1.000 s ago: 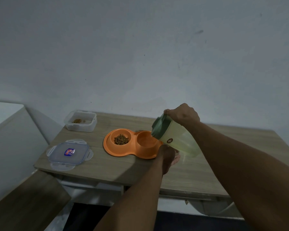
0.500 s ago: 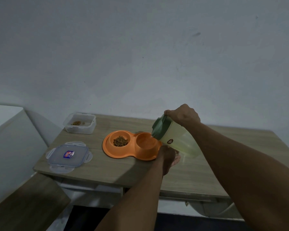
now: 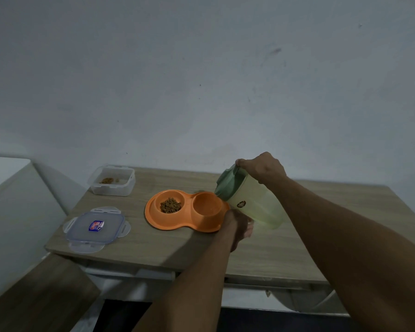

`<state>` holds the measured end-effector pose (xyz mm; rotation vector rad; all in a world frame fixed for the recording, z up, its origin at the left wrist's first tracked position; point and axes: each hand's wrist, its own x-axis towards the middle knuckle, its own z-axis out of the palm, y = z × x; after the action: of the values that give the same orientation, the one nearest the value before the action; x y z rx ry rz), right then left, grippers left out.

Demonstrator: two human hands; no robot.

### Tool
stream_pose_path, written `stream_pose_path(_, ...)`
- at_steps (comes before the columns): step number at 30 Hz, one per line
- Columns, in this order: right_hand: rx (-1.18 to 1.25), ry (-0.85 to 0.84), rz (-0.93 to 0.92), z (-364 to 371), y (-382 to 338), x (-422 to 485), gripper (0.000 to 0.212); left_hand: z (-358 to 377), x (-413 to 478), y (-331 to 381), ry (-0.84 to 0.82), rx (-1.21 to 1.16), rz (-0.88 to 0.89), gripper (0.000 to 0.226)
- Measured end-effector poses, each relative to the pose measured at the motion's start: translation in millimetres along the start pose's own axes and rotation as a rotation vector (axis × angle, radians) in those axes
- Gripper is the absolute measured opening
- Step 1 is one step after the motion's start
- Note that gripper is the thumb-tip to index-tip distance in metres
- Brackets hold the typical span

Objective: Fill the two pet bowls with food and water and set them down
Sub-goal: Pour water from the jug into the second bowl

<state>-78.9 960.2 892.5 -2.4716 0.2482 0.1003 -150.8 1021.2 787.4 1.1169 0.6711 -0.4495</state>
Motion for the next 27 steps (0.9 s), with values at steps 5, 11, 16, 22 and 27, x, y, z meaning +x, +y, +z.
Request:
stream_pose_path(5,0.211,-0.005,0.043,1.5,17.9,2.9,0.058,-16.9,-6.9,3.4,0.037,0.176,0.157,0.018)
stream_pose_path(11,0.607,-0.02,0.156,3.4,55.7,-1.5,0.05,-30.8,-9.2,37.8,0.084,0.154,0.325,0.024)
stream_pose_path(16,0.83,-0.004,0.234,3.6,82.8,-7.6,0.046,-21.8,-10.0,62.3,-0.032,0.087,0.327,0.021)
stream_pose_path(22,0.881,0.015,0.226,-4.8,111.0,-6.8,0.046,10.0,-2.7,64.6,-0.071,0.207,0.379,0.026)
stream_pose_path(27,0.945,0.04,0.213,-11.1,129.4,-1.8,0.046,30.2,14.4,50.3,-0.04,0.218,0.371,0.034)
